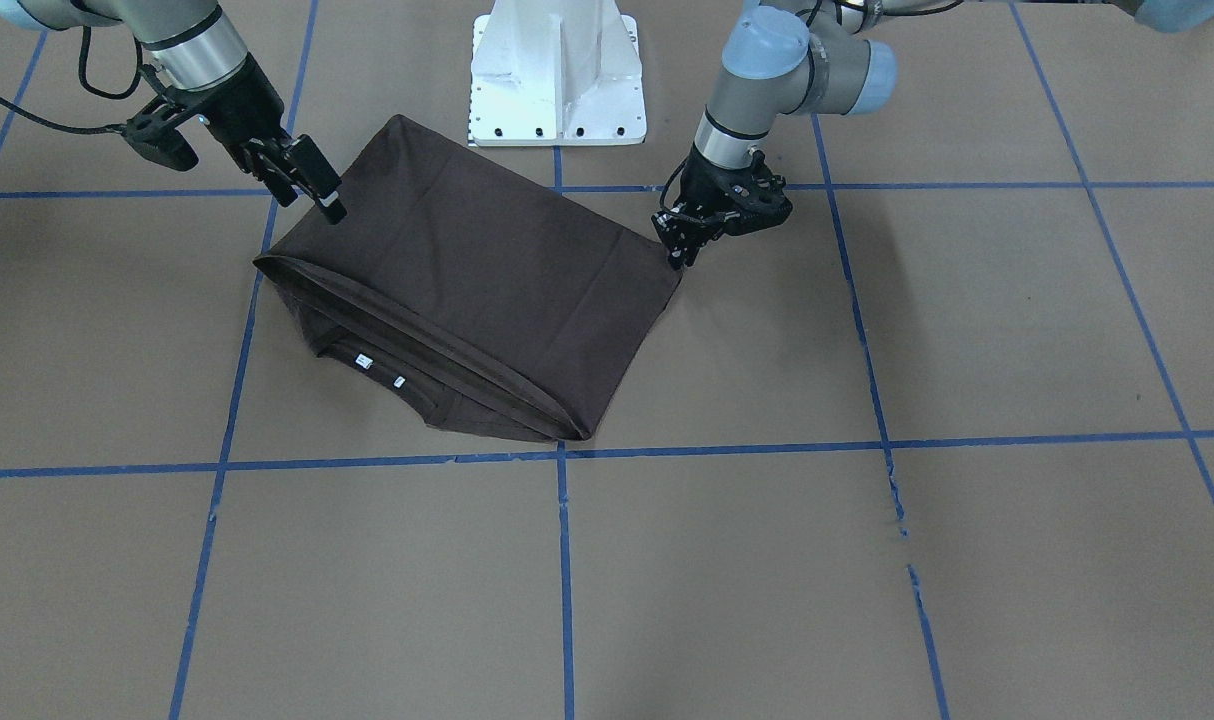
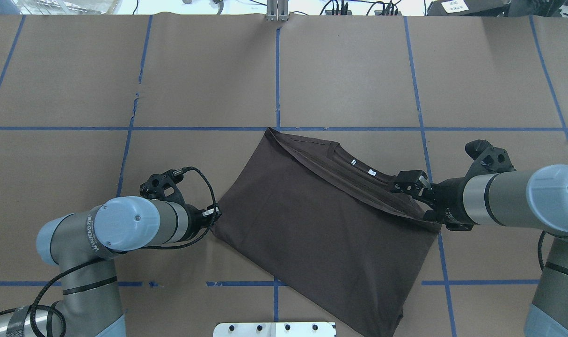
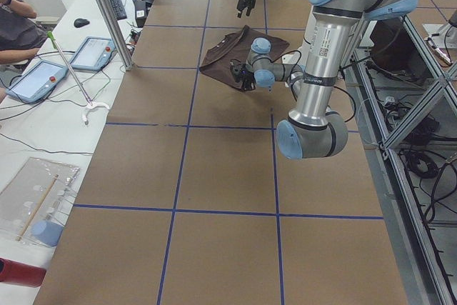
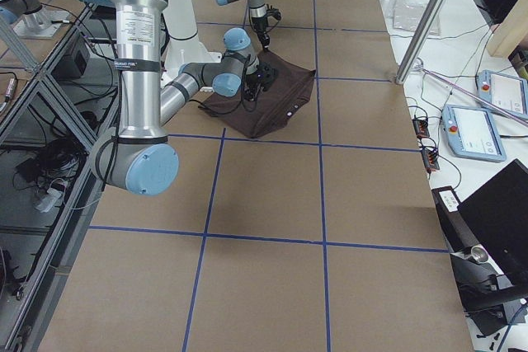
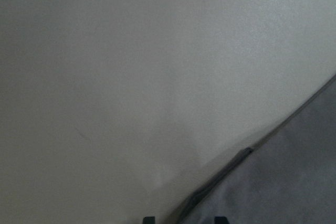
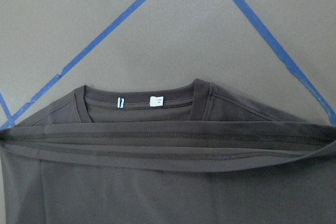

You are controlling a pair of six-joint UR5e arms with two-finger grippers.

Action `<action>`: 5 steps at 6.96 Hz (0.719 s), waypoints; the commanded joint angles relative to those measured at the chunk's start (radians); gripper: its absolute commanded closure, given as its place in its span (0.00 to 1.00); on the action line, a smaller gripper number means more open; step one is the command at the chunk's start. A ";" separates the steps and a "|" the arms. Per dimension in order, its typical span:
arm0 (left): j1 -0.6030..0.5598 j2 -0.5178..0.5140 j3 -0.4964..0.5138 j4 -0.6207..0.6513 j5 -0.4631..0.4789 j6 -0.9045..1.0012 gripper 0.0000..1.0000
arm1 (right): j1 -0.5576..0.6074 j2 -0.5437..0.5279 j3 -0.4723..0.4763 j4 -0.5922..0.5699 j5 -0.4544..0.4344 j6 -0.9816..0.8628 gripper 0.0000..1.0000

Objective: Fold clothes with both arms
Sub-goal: 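Push the shirt's corner with the left gripper to square it while the right gripper releases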

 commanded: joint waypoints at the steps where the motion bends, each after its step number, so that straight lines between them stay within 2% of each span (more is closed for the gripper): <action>1: -0.031 0.044 -0.106 0.050 -0.010 0.046 1.00 | 0.000 0.000 -0.002 0.001 -0.003 0.000 0.00; 2: -0.069 0.055 -0.125 0.067 -0.009 0.161 1.00 | 0.000 0.001 -0.002 0.000 -0.003 0.000 0.00; 3: -0.167 0.042 -0.085 0.067 -0.013 0.236 1.00 | 0.000 0.001 -0.002 0.000 -0.009 0.000 0.00; 4: -0.256 -0.039 0.027 0.056 -0.015 0.282 1.00 | -0.002 0.001 -0.002 0.001 -0.012 0.000 0.00; 5: -0.328 -0.172 0.204 0.050 -0.018 0.315 1.00 | -0.003 0.003 -0.001 0.001 -0.012 0.000 0.00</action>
